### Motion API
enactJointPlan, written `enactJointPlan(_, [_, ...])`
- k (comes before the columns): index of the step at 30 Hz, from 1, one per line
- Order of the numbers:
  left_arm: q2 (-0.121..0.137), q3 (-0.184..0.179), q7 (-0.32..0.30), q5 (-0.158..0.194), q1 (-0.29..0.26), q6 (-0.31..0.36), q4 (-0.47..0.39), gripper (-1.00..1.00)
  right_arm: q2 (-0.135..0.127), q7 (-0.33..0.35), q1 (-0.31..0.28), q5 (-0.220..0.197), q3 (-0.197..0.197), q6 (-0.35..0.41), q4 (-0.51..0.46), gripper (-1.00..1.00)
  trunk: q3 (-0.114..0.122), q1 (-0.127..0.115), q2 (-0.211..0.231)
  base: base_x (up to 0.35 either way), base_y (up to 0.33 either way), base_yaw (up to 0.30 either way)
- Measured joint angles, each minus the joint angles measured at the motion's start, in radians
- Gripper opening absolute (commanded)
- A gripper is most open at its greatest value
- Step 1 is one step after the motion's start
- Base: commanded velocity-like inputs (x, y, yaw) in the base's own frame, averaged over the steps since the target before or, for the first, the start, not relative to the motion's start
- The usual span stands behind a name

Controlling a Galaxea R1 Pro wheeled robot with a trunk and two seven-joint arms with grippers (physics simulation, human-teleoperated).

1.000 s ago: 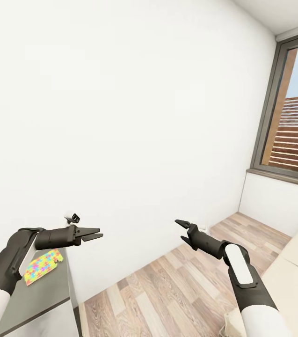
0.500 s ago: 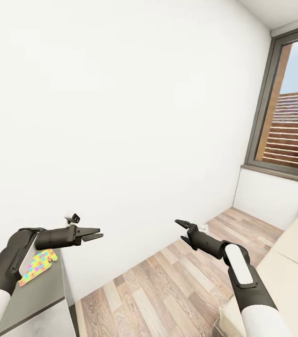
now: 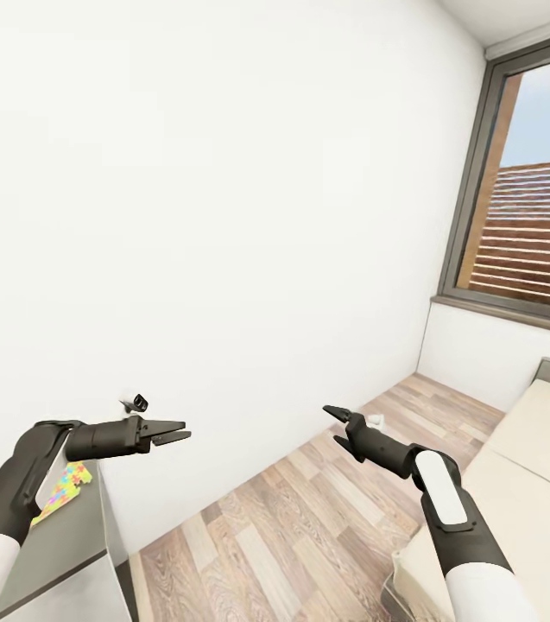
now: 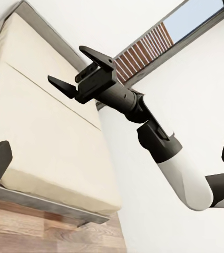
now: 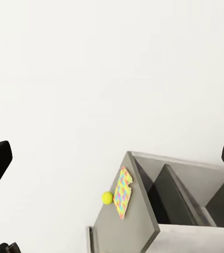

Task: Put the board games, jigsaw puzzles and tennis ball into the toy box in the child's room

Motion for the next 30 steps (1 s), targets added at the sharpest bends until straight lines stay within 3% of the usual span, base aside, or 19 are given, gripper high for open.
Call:
enactJointPlan(15, [0.0, 0.0, 0.0, 0.0, 0.001, 0.0, 0.0, 1.0, 0.0, 0.0, 0.0, 0.0, 0.0, 0.0, 0.0, 1.0, -0.021, 0.0, 0.0, 0.0, 0.0, -0.126])
enactJointPlan(22, [-0.001, 0.0, 0.0, 0.0, 0.001, 0.0, 0.0, 1.0, 0.001, 0.0, 0.0, 0.001, 0.0, -0.001, -0.001, 1.0, -0.024, 0.0, 0.0, 0.0, 0.0, -0.054])
enactJointPlan(30, [-0.002, 0.0, 0.0, 0.0, 0.0, 0.0, 0.0, 1.0, 0.0, 0.0, 0.0, 0.001, 0.0, 0.0, 0.0, 1.0, -0.025, 0.0, 0.0, 0.0, 0.0, -0.199])
